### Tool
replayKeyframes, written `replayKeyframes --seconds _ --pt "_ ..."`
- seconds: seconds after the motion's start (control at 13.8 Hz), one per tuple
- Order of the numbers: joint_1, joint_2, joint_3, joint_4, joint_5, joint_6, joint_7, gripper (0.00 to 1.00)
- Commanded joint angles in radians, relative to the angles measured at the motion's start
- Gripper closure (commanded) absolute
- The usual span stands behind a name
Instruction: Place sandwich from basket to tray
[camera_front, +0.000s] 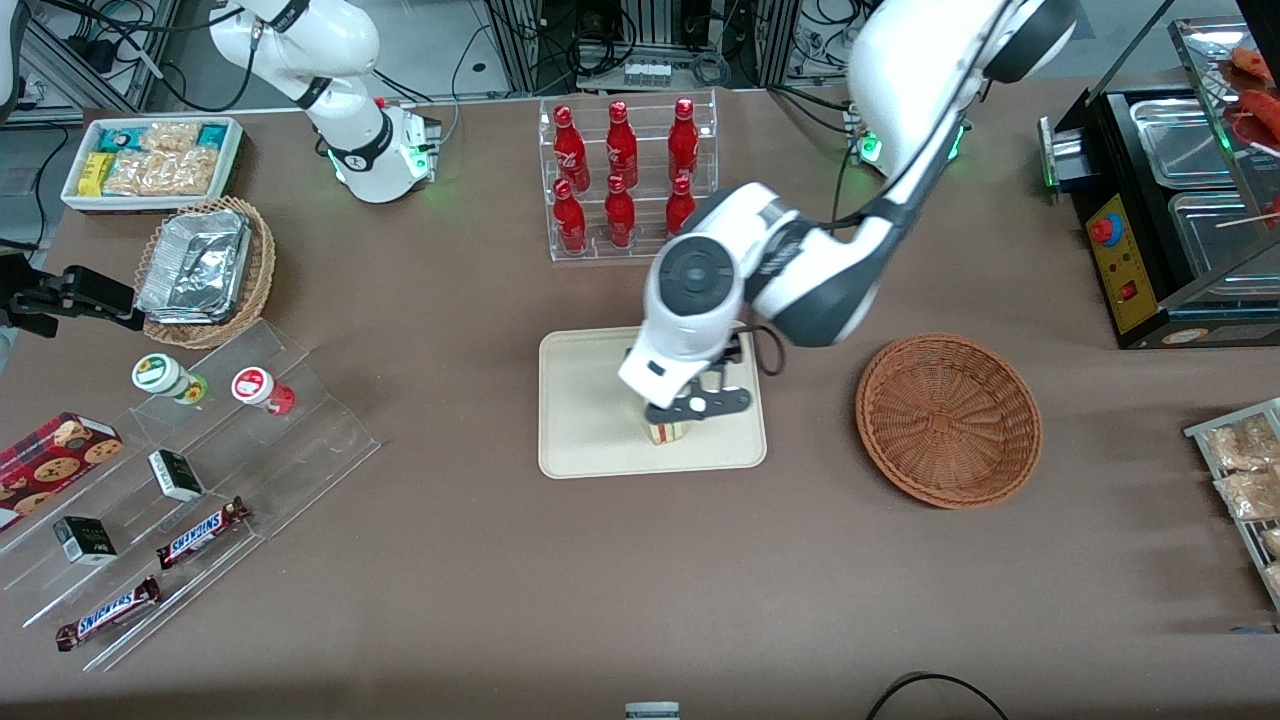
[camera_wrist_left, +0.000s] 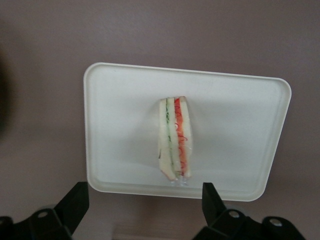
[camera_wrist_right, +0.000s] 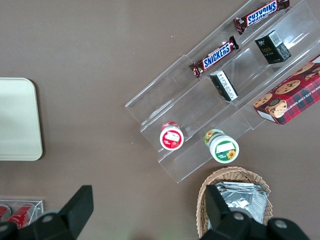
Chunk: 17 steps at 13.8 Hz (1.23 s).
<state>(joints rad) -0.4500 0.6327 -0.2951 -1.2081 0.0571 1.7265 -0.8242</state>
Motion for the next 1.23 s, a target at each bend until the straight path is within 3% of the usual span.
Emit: replayKeyframes --seconds 0.0,0.36,0.73,1.16 --pt "0.043 -0.062 0.005 -0.008 -0.019 -0.085 0.123 0.0" --pt "0.197 -0.148 0.008 -0.056 0.003 -0.218 0.352 0.0" --pt "0.393 -0.266 0.004 -0.195 0.03 -0.214 0.576 0.0" --pt "0.445 -0.369 0.007 -0.309 0.027 -0.179 0.642 0.0"
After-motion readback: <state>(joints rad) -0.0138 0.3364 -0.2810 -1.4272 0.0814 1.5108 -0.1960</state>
